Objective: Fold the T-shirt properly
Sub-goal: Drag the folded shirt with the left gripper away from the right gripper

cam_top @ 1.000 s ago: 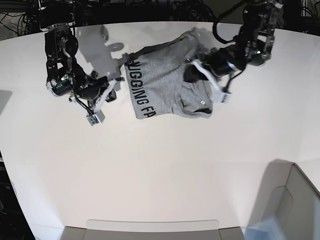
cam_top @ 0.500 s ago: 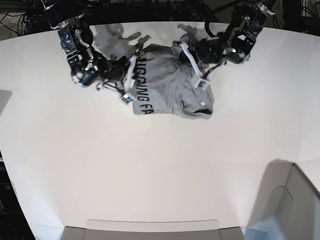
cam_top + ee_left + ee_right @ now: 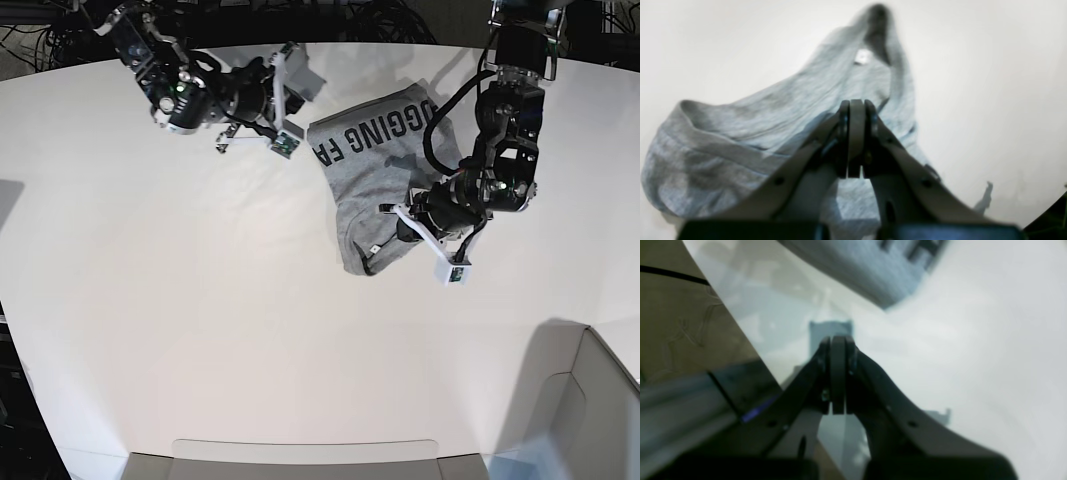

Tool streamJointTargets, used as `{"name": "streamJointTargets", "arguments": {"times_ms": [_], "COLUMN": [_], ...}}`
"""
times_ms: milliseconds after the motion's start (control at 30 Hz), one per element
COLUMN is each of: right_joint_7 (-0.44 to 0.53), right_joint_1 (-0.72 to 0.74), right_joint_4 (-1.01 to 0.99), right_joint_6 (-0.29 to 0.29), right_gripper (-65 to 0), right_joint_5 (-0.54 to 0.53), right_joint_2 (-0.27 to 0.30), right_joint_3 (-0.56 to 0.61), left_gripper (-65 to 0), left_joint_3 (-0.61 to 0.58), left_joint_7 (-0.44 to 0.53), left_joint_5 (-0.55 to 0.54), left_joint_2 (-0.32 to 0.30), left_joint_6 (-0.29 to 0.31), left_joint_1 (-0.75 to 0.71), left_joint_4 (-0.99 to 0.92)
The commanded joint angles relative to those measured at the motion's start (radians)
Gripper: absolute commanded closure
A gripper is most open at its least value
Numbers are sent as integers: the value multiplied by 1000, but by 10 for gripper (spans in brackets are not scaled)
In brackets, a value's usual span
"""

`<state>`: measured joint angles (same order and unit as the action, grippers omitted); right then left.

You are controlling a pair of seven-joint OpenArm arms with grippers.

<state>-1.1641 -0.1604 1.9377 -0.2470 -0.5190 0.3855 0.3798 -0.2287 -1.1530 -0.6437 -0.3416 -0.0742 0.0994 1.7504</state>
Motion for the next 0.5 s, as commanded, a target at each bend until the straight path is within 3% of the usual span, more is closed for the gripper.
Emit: {"name": "streamJointTargets", "arguments": {"times_ms": [0, 267, 467], "right_joint_7": [16, 14, 14], "right_joint_1": [-5, -92, -106], "right_joint_4": [27, 29, 21], "right_joint_6": [-1, -8, -8], "right_gripper": [0, 0, 0], "right_joint_5": [-5, -5, -5], "right_joint_2": [8, -27, -7], "right_joint_3": [-48, -517, -575], "left_gripper": [0, 0, 0], "left_joint_3": [9, -2, -80], "left_joint_7": [5, 9, 11], "left_joint_5": [3, 5, 6], "left_joint_2": [-1, 69, 59], "left_joint_6": [0, 4, 7], "left_joint_1": [10, -143, -192], "left_joint_4": [29, 133, 125]}}
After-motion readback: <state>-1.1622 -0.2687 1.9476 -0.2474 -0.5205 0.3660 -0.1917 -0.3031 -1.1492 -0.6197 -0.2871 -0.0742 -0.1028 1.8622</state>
